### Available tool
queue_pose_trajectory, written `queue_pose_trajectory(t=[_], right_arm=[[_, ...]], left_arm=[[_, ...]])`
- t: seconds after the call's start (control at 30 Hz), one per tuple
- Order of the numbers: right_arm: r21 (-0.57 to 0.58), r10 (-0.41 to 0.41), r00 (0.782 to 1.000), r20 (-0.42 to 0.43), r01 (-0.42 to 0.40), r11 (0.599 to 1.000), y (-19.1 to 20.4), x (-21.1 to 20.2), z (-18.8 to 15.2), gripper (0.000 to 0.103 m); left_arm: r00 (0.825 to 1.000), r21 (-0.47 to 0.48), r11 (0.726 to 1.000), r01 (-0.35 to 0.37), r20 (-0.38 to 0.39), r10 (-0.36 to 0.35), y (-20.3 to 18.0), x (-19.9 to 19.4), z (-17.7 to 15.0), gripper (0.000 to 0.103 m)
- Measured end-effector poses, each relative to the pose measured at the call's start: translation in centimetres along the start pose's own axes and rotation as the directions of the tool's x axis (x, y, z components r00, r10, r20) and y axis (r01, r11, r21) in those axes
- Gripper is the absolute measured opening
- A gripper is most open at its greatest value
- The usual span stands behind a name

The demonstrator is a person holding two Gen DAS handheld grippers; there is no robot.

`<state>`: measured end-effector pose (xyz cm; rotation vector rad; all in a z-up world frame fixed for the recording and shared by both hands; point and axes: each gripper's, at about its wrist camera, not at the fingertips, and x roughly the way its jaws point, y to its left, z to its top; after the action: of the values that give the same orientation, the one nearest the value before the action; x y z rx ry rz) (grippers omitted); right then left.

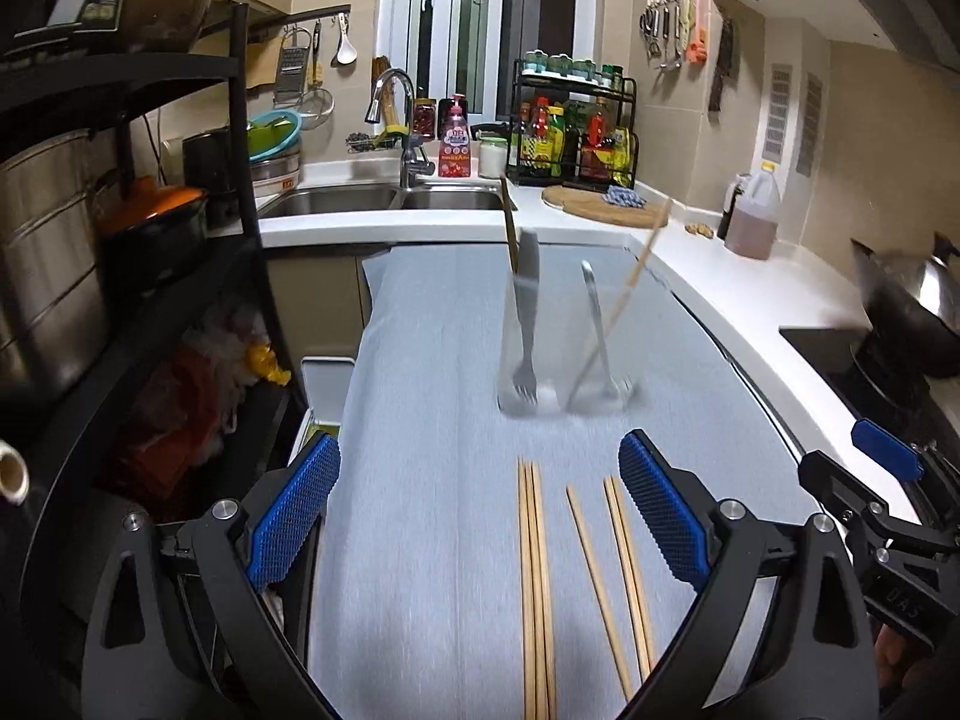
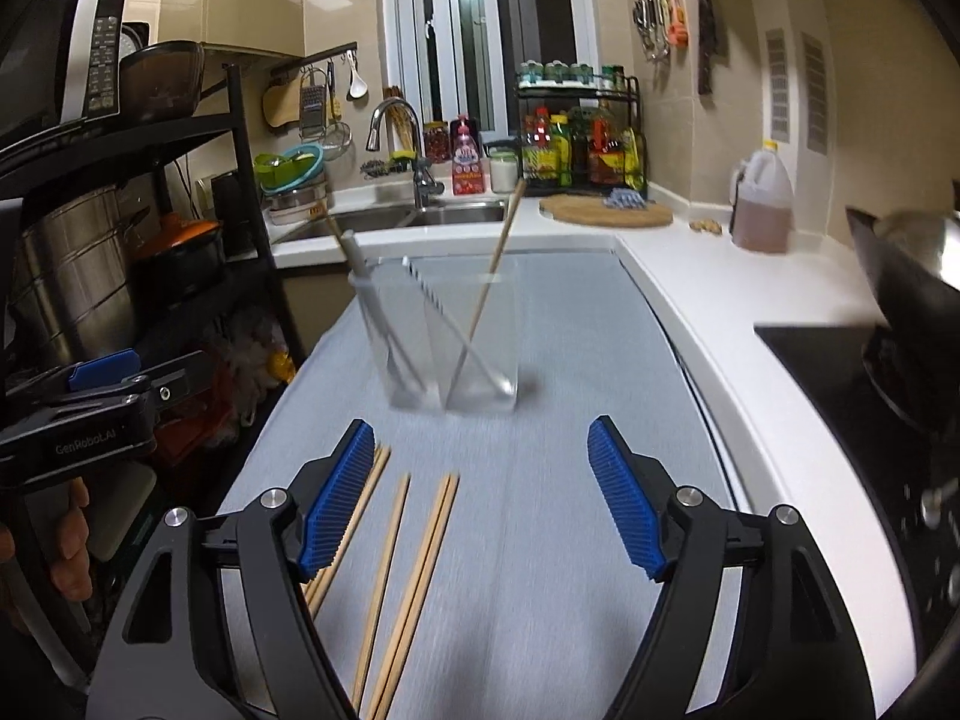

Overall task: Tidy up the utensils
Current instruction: 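Move both tools back over the remaining chopsticks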

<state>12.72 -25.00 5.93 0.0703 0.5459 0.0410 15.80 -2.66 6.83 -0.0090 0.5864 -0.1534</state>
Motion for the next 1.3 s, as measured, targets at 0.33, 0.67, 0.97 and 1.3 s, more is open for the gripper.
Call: queue_pose_trajectory(t=[0.33,0.67,0.97,1.3], right_arm=[[-0.021,-0.036,0.999,-0.018,0.035,0.999,1.5,-6.1,-7.8,0.073],[-0.034,-0.04,0.999,-0.03,0.039,0.999,2.2,-8.1,-12.5,0.073],[-0.055,-0.037,0.998,-0.041,0.034,0.998,2.6,-8.3,-13.2,0.074],[-0.047,-0.041,0.995,-0.089,0.036,0.998,2.5,-6.6,-13.9,0.074]], left_arm=[[0.999,0.009,1.0,-0.013,-0.038,0.014,-0.5,-4.7,-7.6,0.091],[0.999,0.001,0.999,-0.037,-0.04,0.037,-1.0,-7.1,-12.4,0.091],[0.998,-0.017,0.999,-0.038,-0.042,0.037,-0.7,-7.4,-12.9,0.091],[0.996,-0.022,0.998,-0.051,-0.071,0.049,-0.5,-6.6,-13.8,0.091]])
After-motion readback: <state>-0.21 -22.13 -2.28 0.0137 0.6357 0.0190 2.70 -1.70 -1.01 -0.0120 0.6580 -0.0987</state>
